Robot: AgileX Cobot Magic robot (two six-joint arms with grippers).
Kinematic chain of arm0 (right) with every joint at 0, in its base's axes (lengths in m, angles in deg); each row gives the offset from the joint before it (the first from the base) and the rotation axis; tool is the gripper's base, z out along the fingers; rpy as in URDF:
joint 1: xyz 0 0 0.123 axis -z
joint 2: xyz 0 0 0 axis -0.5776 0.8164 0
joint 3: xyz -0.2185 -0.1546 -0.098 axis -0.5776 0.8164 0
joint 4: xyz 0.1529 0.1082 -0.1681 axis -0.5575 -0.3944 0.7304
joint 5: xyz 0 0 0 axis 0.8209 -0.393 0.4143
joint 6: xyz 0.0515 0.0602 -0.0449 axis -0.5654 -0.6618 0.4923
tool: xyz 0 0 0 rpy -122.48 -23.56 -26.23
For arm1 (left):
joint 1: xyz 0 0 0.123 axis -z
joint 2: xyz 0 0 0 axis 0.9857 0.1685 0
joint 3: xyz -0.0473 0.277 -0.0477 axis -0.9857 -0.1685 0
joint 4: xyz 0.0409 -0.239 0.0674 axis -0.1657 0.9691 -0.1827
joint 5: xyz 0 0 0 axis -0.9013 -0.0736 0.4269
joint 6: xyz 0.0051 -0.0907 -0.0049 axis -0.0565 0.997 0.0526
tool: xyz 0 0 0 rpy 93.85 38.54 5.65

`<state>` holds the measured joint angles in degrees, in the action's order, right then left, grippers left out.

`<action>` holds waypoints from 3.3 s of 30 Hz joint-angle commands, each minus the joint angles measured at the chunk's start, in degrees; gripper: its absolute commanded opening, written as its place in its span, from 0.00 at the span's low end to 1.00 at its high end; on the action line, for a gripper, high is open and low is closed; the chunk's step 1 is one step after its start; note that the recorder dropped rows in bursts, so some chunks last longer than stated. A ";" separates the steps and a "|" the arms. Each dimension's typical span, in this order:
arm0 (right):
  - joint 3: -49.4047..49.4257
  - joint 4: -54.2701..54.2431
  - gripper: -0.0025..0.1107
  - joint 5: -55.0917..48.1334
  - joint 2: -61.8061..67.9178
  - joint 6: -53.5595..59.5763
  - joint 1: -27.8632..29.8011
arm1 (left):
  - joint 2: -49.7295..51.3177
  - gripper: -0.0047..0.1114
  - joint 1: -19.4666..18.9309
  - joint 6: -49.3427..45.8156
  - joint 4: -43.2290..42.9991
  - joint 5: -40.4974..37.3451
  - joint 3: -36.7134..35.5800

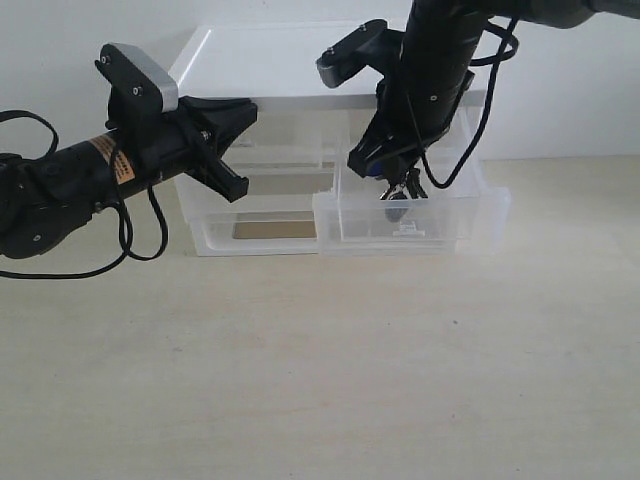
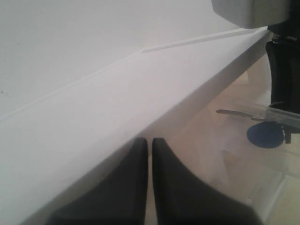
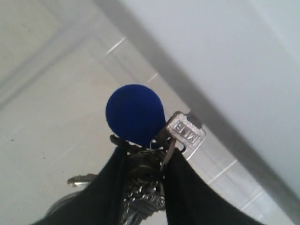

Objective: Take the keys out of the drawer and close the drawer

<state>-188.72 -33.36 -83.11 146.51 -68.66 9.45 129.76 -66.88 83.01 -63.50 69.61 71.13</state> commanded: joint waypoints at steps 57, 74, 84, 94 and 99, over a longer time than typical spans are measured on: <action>0.86 4.99 0.02 1.60 -8.91 2.82 -4.00 | 1.13 0.08 -0.90 1.81 5.37 -5.18 1.41; 0.97 1.95 0.51 -5.88 -5.31 -0.34 0.68 | 1.13 0.08 -0.90 2.88 4.11 -5.07 1.41; 0.97 -1.10 0.53 -3.74 -0.70 0.67 0.68 | 1.13 0.08 -0.90 2.88 4.11 -4.94 1.41; 0.97 -0.67 0.30 -4.30 1.46 0.17 0.68 | 1.13 0.08 -0.90 2.88 4.11 -4.94 1.41; 0.97 -0.67 0.02 -4.40 1.46 3.60 0.68 | 1.13 0.08 -0.90 2.88 4.11 -4.94 1.41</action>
<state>-188.48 -33.63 -87.22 146.11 -66.82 10.08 129.97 -66.88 85.58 -64.95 69.61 71.67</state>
